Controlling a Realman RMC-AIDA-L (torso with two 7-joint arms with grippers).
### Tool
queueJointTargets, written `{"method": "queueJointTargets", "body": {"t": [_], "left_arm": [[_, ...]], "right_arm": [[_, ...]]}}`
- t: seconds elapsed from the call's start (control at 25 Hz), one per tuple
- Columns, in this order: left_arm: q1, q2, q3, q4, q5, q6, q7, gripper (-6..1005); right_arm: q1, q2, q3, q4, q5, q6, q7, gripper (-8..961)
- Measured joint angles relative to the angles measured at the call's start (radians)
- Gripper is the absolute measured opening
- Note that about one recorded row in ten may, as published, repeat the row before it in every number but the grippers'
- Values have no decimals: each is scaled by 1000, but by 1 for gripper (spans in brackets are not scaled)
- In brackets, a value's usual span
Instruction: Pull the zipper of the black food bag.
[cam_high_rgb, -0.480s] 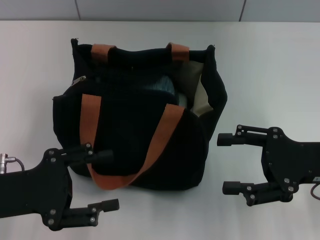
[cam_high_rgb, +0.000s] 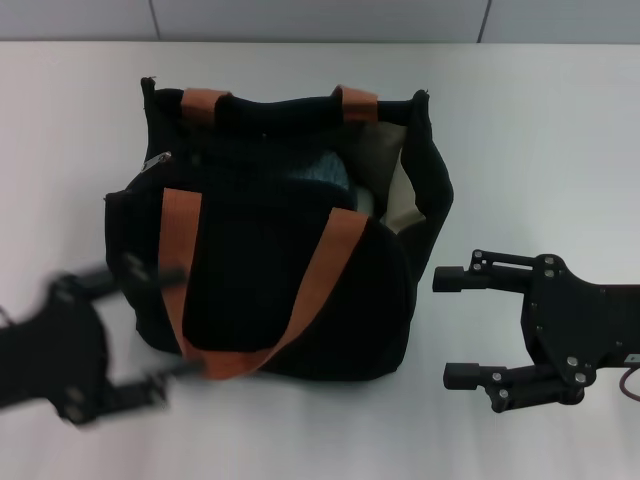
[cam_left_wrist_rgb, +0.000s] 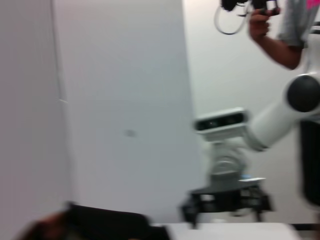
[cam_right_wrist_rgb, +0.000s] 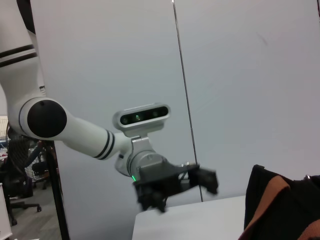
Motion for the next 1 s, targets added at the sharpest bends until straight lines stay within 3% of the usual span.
{"method": "queueJointTargets", "body": {"t": [0.04, 0.08, 0.12, 0.2, 0.28, 0.6, 0.64, 0.8, 1.0], "left_arm": [[9, 0, -62, -13, -12, -4, 30, 742], [9, 0, -62, -13, -12, -4, 30, 742], [19, 1, -184, -53, -31, -17, 100, 742], [24, 1, -342, -133, -40, -52, 238, 742], [23, 0, -416, -197, -41, -102, 384, 742], [-42, -5, -436, -493, -52, -293, 1024, 741], [-42, -5, -436, -493, -52, -293, 1024, 741], [-79, -7, -476, -638, -62, -318, 1283, 741], [-124, -9, -476, -676, -47, -365, 1345, 741]], "right_arm": [[-1, 0, 0, 0, 2, 0, 0, 837], [-2, 0, 0, 0, 4, 0, 0, 837], [-3, 1, 0, 0, 7, 0, -1, 837], [-5, 0, 0, 0, 9, 0, -1, 836], [-5, 0, 0, 0, 10, -1, -1, 836], [-2, -1, -1, 15, 10, -7, -2, 835], [-3, -1, -1, 15, 11, -7, -2, 835], [-5, -2, -1, 15, 11, -9, -1, 835], [-5, -2, -8, 15, 11, -11, 5, 835]]}}
